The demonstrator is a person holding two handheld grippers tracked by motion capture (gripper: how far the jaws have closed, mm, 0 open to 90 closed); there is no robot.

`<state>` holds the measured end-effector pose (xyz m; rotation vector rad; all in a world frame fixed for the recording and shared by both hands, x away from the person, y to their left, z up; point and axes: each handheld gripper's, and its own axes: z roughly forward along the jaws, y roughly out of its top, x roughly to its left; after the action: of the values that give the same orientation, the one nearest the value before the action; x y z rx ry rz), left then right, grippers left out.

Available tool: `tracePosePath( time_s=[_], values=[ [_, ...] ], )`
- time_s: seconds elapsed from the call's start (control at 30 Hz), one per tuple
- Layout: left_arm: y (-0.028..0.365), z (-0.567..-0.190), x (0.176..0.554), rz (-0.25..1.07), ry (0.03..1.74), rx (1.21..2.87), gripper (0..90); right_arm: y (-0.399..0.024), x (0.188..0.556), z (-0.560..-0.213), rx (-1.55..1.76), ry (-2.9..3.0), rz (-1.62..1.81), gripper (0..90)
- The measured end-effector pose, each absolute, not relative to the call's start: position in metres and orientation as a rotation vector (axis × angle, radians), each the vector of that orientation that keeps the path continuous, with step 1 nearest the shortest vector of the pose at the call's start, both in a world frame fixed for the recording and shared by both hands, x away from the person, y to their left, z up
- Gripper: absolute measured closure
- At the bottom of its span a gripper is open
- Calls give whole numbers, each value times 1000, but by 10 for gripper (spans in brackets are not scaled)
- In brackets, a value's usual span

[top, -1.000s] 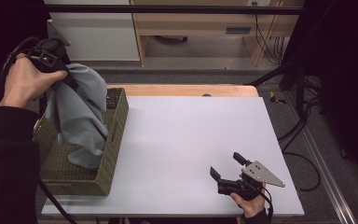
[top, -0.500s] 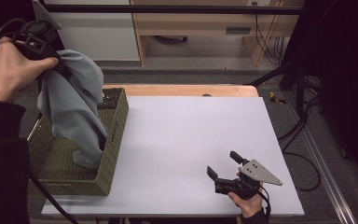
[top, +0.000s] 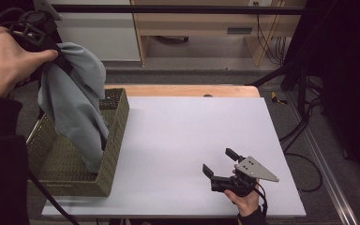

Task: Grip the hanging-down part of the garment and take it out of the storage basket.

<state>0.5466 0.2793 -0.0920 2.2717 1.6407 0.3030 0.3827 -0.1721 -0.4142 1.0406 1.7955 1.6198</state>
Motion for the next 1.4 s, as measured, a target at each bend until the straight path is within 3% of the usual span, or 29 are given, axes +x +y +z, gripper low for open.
tracePosePath(
  time_s=[0.5,1.4],
  values=[
    [278,-93,550,294,1656,2281,832,-147,397,-405,998,1842,1659,40],
    [281,-99,552,284,1668,2299,832,-18,446,-376,848,1980,1845,63]
  ],
)
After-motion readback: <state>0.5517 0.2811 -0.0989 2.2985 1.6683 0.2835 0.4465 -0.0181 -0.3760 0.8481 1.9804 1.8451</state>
